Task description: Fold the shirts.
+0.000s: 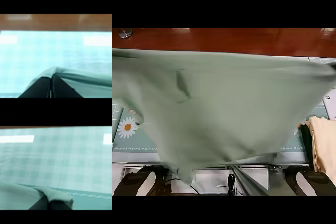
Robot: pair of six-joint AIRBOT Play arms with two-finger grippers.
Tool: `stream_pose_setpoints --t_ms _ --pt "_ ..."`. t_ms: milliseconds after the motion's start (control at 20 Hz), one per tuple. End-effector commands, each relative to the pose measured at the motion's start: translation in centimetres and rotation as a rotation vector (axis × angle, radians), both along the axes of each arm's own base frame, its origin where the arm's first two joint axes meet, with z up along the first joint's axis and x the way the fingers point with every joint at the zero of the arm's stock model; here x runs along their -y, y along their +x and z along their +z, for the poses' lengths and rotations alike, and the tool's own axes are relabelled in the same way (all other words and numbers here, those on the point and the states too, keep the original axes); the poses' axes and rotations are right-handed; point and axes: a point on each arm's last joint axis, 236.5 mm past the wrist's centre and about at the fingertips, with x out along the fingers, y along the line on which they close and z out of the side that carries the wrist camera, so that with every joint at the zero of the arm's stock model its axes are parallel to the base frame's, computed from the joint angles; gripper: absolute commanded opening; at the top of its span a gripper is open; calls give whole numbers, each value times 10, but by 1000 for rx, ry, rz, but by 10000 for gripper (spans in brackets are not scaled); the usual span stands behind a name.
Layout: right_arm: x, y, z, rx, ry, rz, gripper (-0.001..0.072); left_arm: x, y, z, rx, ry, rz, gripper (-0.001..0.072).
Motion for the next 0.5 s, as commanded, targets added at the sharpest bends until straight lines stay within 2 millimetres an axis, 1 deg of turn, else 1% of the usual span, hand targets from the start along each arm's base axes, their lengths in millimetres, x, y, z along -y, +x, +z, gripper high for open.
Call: stream_pose_setpoints --t_ms 0,50,100,250,350,450 --pt "3 76 -86 -86 57 -26 23 12 79 -71 -115 -52 -45 18" --pt "-1 99 -106 -110 84 -12 23 12 98 -92 -147 -53 -46 18" --pt "1 121 -124 -131 94 -18 23 11 116 -115 -184 -61 -39 18" --pt "5 182 -174 -213 123 -37 23 5 157 -179 -266 -110 13 18" --pt "2 219 -198 -246 164 -37 23 4 177 -217 -303 -160 49 18" --pt "1 253 -215 -250 199 -47 23 4 192 -247 -328 -215 94 18"
